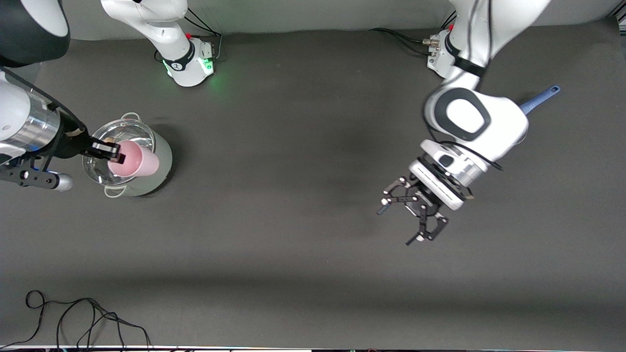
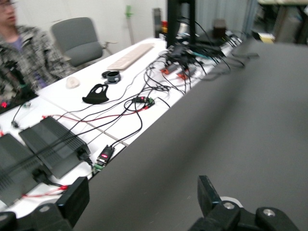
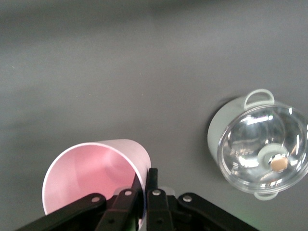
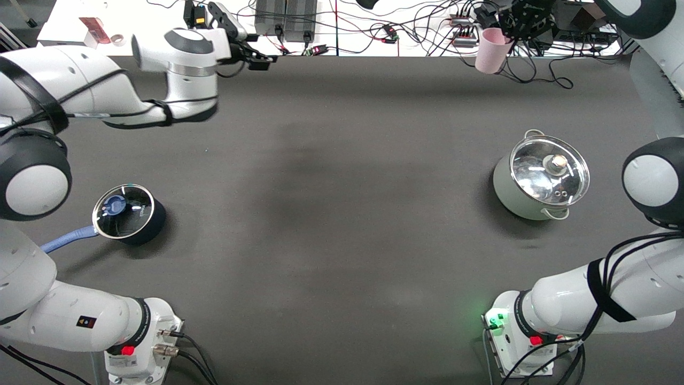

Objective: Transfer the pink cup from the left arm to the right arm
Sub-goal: 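Open the left gripper and withdraw while the right gripper pulls cup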

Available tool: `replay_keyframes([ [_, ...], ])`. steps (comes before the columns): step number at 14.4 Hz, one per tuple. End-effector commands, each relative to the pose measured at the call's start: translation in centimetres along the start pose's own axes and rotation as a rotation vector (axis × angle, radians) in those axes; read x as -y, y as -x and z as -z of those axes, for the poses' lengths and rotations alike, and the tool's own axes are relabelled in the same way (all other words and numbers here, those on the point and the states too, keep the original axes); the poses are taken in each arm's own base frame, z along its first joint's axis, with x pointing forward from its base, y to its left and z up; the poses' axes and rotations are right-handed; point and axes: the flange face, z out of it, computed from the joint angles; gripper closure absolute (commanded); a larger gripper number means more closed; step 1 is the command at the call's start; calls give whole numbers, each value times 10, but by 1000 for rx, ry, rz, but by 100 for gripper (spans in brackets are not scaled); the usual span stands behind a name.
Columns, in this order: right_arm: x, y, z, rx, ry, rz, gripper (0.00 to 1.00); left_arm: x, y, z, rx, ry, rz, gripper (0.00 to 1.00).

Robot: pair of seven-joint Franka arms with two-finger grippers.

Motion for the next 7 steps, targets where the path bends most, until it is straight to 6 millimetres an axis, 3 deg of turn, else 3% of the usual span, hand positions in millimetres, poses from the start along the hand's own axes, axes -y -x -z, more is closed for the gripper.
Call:
replay_keyframes([
  [1, -42, 14, -37, -32, -35, 46, 100, 25, 6, 17, 25, 78, -96, 0],
  [3, -65, 9, -77, -40, -48, 39, 100, 40, 7, 29, 79, 117, -133, 0],
  [4, -66, 8, -91, -48, -59, 43, 100, 47, 6, 36, 124, 145, -98, 0],
  [7, -68, 4, -132, -67, -58, 39, 100, 53, 2, 57, 275, 214, 158, 0],
])
